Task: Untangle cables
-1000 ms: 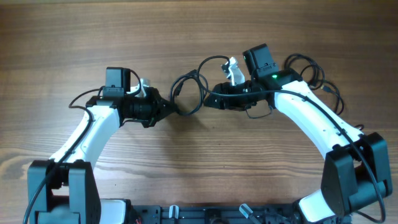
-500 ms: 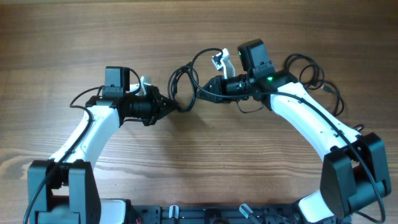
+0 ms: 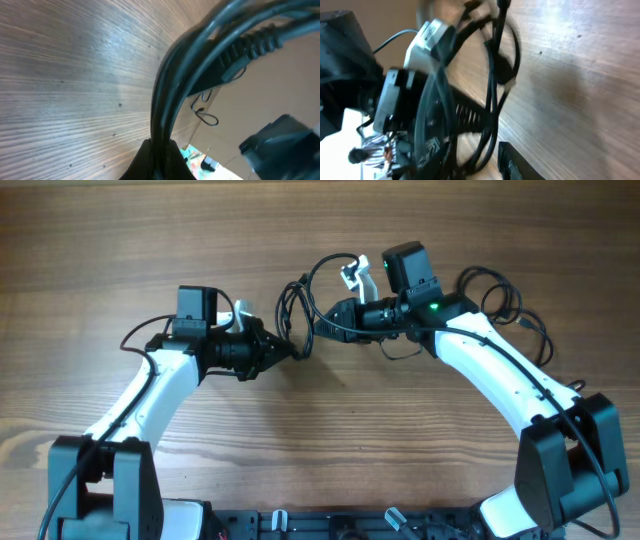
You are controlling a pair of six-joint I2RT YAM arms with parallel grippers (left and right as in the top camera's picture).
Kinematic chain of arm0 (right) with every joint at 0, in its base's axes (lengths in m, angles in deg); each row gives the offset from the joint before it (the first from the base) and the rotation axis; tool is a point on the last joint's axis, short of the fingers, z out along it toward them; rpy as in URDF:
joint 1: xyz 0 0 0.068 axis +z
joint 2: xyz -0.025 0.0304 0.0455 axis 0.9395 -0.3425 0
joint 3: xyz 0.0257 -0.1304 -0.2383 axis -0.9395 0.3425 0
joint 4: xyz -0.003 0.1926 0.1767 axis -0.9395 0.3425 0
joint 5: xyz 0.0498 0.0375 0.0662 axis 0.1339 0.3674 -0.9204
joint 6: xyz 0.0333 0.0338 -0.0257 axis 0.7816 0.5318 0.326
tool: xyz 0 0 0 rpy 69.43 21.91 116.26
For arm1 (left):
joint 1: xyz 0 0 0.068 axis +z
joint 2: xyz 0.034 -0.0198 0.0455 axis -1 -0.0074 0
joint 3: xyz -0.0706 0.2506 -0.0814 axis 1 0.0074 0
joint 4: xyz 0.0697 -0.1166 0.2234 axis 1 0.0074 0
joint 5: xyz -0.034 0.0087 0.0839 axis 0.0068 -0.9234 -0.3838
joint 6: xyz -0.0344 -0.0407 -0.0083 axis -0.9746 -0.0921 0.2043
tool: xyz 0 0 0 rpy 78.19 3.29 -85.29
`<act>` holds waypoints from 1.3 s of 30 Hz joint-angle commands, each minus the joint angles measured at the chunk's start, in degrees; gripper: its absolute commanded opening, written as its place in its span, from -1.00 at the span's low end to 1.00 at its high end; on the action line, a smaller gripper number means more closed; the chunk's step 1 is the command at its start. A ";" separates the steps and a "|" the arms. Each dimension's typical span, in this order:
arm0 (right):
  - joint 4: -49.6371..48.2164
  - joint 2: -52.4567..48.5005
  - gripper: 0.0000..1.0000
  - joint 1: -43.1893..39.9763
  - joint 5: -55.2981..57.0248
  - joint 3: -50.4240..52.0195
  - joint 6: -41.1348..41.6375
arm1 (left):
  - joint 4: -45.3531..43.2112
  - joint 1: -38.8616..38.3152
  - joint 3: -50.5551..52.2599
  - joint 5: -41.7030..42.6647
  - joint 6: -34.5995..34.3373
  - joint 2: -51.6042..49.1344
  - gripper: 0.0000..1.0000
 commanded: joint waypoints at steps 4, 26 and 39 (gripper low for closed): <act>-1.14 -0.63 -0.19 0.96 0.57 0.04 3.15 | -0.57 -4.26 -1.01 1.73 3.23 1.05 -0.92; 18.88 -0.63 -0.91 -0.15 49.79 0.04 -3.26 | 10.19 -5.03 -1.01 -33.40 4.76 1.05 -0.92; 18.86 -0.63 -0.91 -6.32 53.33 0.04 -6.97 | 15.85 7.30 -1.01 -38.69 4.76 1.05 -0.92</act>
